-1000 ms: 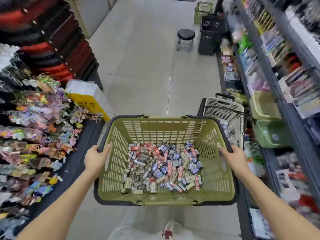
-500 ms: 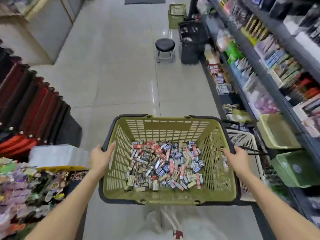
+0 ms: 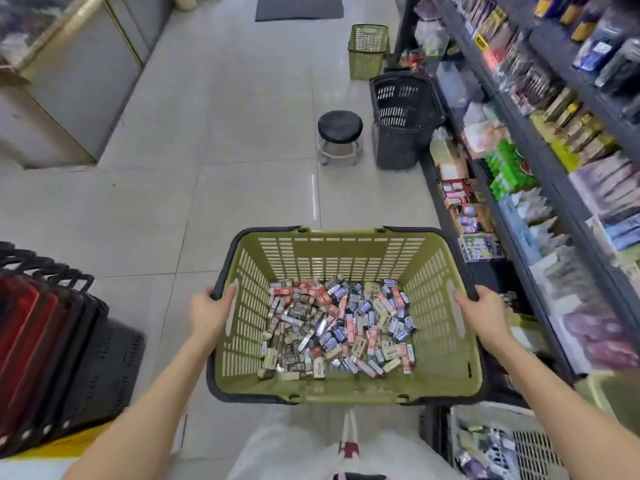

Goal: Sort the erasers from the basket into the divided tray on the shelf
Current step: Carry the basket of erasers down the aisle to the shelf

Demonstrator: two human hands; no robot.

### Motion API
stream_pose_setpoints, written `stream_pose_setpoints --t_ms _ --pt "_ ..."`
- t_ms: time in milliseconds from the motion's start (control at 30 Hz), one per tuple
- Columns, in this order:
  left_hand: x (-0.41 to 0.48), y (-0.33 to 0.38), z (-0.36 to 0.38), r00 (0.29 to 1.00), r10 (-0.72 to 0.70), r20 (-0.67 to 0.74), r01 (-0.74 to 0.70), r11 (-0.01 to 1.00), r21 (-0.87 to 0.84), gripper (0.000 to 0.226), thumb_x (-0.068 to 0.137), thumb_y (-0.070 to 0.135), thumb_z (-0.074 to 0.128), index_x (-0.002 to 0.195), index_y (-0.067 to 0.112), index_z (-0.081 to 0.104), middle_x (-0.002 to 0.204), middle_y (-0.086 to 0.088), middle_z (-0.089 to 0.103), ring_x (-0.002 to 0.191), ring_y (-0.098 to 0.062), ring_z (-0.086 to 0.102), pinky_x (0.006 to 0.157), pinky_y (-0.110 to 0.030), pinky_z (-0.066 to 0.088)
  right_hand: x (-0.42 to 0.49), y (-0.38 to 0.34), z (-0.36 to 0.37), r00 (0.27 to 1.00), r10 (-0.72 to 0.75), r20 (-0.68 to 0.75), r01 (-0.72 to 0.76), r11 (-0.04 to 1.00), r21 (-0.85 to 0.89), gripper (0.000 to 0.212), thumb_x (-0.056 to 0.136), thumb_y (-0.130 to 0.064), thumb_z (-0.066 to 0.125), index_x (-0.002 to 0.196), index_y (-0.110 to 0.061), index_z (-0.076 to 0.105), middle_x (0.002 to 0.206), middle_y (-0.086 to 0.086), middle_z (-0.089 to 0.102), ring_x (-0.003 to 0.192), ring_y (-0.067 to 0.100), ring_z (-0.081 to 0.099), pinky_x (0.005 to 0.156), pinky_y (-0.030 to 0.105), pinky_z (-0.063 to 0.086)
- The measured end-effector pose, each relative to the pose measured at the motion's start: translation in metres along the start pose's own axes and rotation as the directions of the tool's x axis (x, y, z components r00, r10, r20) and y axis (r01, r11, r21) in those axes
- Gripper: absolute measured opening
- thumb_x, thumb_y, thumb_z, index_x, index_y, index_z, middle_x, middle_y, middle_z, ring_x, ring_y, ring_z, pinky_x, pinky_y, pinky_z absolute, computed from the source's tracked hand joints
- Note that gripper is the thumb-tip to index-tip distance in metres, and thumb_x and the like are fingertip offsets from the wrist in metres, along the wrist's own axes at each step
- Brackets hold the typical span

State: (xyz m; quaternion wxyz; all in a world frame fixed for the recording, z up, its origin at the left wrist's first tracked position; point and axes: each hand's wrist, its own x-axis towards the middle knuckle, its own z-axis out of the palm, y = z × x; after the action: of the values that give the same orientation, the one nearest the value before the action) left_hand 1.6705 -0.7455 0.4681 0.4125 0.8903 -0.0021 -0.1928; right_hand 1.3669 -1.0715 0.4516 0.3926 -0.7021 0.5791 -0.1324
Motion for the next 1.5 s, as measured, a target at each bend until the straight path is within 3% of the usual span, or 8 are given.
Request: stream_pose_setpoints --t_ms 133,233,367,633,833,1067,1233,1500 --pt "0.097 0.064 0.024 0.999 0.029 -0.024 -0.028 0.999 0.039 0.031 0.090 0.038 0.062 0.085 0.008 0.058 0.066 -0.002 0.057 0.064 -0.023 0.056 0.050 -0.028 0.037 0.097 -0.061 0.027 0.999 0.017 0.030 -0.017 1.000 -0.007 0.024 0.085 -0.026 0.064 0.065 -0.016 0.055 0.057 0.003 0.055 0.061 0.030 0.056 0.053 0.028 0.037" --pt "0.178 0.109 0.044 0.999 0.033 -0.031 -0.030 0.996 0.079 0.035 0.089 0.041 0.061 0.084 0.007 0.059 0.067 -0.004 0.059 0.068 -0.027 0.058 0.052 -0.030 0.041 0.171 -0.102 0.058 0.999 0.034 0.036 -0.033 0.999 -0.028 0.023 0.086 -0.028 0.063 0.084 -0.005 0.064 0.066 0.004 0.058 0.071 0.031 0.060 0.058 0.032 0.042" --pt "0.282 0.177 0.067 0.999 0.040 0.027 -0.043 0.993 0.108 0.040 0.090 0.042 0.059 0.092 0.002 0.061 0.080 -0.016 0.067 0.076 -0.034 0.064 0.071 -0.047 0.053 0.254 -0.157 0.095 0.999 0.037 -0.036 -0.037 0.999 -0.008 0.039 0.088 -0.026 0.063 0.111 0.006 0.061 0.093 0.022 0.063 0.093 0.037 0.060 0.072 0.037 0.043" --pt "0.457 0.329 0.116 0.987 0.099 0.123 -0.120 0.978 0.172 0.042 0.093 0.044 0.054 0.099 0.003 0.061 0.087 -0.018 0.068 0.082 -0.037 0.065 0.076 -0.048 0.054 0.405 -0.261 0.125 0.990 0.129 -0.063 -0.128 0.991 0.024 0.025 0.087 -0.026 0.061 0.070 -0.010 0.055 0.058 0.005 0.052 0.054 0.026 0.050 0.048 0.029 0.032" --pt "0.576 0.419 0.182 0.980 0.143 0.137 -0.170 0.963 0.209 0.039 0.092 0.044 0.055 0.092 0.005 0.061 0.072 -0.007 0.062 0.067 -0.025 0.058 0.055 -0.032 0.042 0.532 -0.319 0.139 0.985 0.148 -0.086 -0.146 0.989 0.038 0.022 0.088 -0.029 0.061 0.078 -0.010 0.061 0.061 0.008 0.060 0.057 0.026 0.058 0.047 0.029 0.038" --pt "0.683 0.523 0.255 0.969 0.189 0.156 -0.220 0.951 0.215 0.035 0.091 0.042 0.057 0.072 0.013 0.052 0.074 -0.014 0.063 0.073 -0.035 0.062 0.068 -0.043 0.050 0.671 -0.374 0.138 0.982 0.144 -0.121 -0.138 0.989 0.060 0.019 0.087 -0.023 0.063 0.076 -0.008 0.061 0.063 0.006 0.060 0.061 0.025 0.056 0.053 0.031 0.039" --pt "0.754 0.597 0.300 0.961 0.199 0.193 -0.243 0.940 0.240 0.039 0.090 0.046 0.057 0.081 0.008 0.057 0.075 -0.013 0.065 0.073 -0.034 0.062 0.067 -0.042 0.051 0.750 -0.412 0.135 0.966 0.203 -0.159 -0.189 0.977 0.104 0.027 0.085 -0.017 0.061 0.059 -0.015 0.053 0.053 0.004 0.054 0.050 0.019 0.050 0.048 0.026 0.035" --pt "0.867 0.705 0.380 0.898 0.275 0.345 -0.366 0.900 0.235 0.034 0.089 0.044 0.059 0.078 0.012 0.057 0.072 -0.010 0.064 0.072 -0.033 0.063 0.067 -0.041 0.051 0.828 -0.452 0.153 0.891 0.331 -0.312 -0.285 0.941 0.183 0.024 0.086 -0.021 0.062 0.065 -0.021 0.052 0.054 -0.006 0.051 0.052 0.009 0.048 0.046 0.023 0.029"
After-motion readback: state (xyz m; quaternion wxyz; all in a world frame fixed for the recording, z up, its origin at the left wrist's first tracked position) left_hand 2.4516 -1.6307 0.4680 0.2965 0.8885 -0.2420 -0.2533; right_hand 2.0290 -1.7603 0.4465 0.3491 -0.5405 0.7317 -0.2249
